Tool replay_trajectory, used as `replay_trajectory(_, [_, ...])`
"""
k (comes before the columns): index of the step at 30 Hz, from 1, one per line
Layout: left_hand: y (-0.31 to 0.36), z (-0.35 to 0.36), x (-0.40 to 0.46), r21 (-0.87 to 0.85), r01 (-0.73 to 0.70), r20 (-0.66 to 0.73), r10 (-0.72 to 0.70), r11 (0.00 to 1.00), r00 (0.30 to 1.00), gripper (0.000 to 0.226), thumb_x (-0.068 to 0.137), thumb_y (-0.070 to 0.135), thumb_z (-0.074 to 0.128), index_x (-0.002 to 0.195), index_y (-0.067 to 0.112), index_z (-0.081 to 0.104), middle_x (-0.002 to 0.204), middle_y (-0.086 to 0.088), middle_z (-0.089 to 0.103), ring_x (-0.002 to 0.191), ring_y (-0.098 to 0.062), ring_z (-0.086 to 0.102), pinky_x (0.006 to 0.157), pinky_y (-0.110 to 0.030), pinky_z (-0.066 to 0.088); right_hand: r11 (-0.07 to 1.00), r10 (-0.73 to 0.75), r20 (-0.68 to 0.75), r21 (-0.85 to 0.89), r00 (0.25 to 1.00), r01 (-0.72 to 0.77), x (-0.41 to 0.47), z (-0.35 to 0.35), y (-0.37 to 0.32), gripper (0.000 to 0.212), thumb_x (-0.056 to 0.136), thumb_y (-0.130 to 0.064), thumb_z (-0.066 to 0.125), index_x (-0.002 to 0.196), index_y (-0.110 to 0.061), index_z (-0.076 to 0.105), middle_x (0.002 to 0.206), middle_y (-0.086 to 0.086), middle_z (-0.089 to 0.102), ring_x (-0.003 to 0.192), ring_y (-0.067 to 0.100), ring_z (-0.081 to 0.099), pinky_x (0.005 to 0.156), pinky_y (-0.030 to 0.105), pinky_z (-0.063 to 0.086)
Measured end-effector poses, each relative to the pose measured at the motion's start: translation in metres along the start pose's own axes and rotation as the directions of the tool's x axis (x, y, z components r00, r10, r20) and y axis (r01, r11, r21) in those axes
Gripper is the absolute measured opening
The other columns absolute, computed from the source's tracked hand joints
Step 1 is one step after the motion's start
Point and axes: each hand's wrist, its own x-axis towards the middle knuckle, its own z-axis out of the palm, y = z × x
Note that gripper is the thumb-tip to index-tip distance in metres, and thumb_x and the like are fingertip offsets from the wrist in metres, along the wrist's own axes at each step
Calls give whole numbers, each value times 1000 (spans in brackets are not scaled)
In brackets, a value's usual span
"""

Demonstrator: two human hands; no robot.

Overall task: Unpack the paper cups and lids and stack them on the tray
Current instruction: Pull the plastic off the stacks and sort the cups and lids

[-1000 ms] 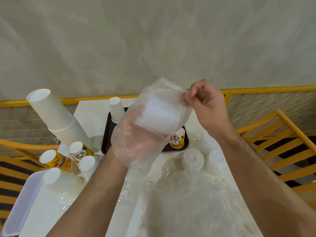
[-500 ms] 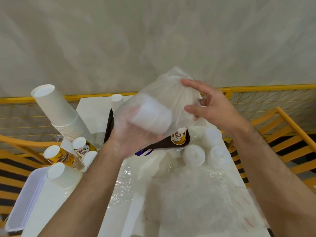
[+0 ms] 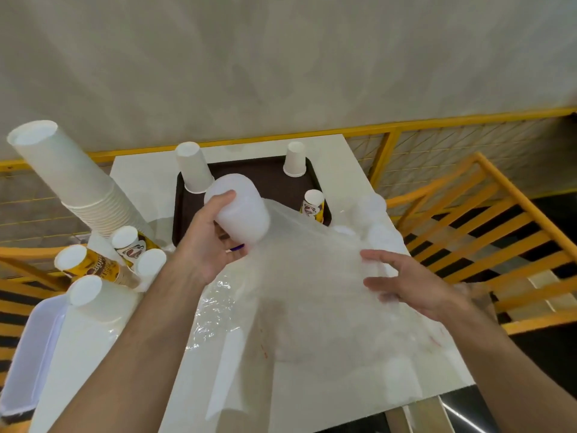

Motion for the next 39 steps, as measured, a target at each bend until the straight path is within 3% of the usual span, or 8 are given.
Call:
replay_trajectory(5, [-3, 11, -7, 15, 7, 18, -7, 1000, 1000, 49, 83, 42, 71, 127, 31, 53, 130, -11, 59, 114, -34, 63, 73, -39, 56, 959, -16, -5, -284, 1000, 14, -14, 4, 14, 51, 88, -26, 77, 133, -39, 58, 140, -8, 48, 123, 17, 54, 104, 36, 49])
replay_trajectory(9, [-6, 13, -10, 46, 3, 7, -3, 999, 1000, 44, 84, 41, 71, 124, 30, 55, 132, -11, 58, 115, -34, 63, 77, -41, 55, 855, -54, -70, -518, 996, 10, -17, 5, 7, 40, 92, -36, 70, 132, -34, 61, 141, -13, 49, 133, 12, 44, 100, 23, 35])
replay_trajectory(13, [-6, 11, -13, 47, -13, 10, 12, 999, 1000, 50, 83, 42, 71, 129, 29, 54, 134, -11, 57, 113, -34, 64, 71, -38, 56, 581, -210, -324, -800, 923, -149, -13, 26, 8, 53, 86, -69, 59, 135, -53, 47, 157, 1, 23, 145, 31, 22, 113, 56, 24])
replay_trajectory(16, [-6, 11, -15, 54, -20, 18, 19, 998, 1000, 57, 82, 42, 72, 133, 29, 51, 133, -10, 57, 114, -33, 63, 68, -37, 57, 491, -391, -139, -868, 910, 78, -13, 65, 11, 65, 86, -72, 54, 144, -54, 32, 159, -3, 14, 145, 27, 18, 111, 56, 25])
replay_trajectory(20, [-7, 11, -18, 84, -20, 33, 17, 996, 999, 60, 80, 42, 73, 133, 30, 49, 132, -9, 56, 116, -33, 61, 75, -40, 57, 364, -213, 73, -919, 974, 148, 7, 92, 46, 89, 80, -77, 56, 151, -55, 7, 166, -1, -2, 150, 34, 9, 114, 57, 20])
replay_trajectory(25, [-10, 5, -19, 123, -16, 46, 11, 992, 999, 49, 79, 44, 73, 123, 31, 55, 129, -9, 57, 113, -32, 63, 76, -40, 56, 277, -89, 103, -953, 991, 124, 18, 97, 84, 90, 79, -76, 56, 151, -54, 7, 167, 3, -1, 149, 34, 11, 115, 57, 16])
replay_trajectory(33, [-18, 9, -15, 158, -21, 64, 11, 987, 998, 47, 83, 42, 71, 126, 29, 57, 122, -6, 59, 102, -26, 65, 79, -40, 55, 293, -229, 41, -950, 973, 109, 13, 90, 65, 73, 86, -77, 40, 150, -47, 23, 163, -8, 23, 147, 26, 24, 112, 58, 9])
replay_trajectory(39, [-23, 22, -11, 214, -21, 82, 3, 977, 997, 47, 86, 42, 69, 129, 30, 56, 130, -7, 58, 104, -26, 64, 80, -40, 56, 507, -417, -95, -850, 904, 145, 1, 87, 56, 41, 96, -62, 39, 122, -41, 62, 135, -20, 55, 128, 5, 48, 108, 45, 8])
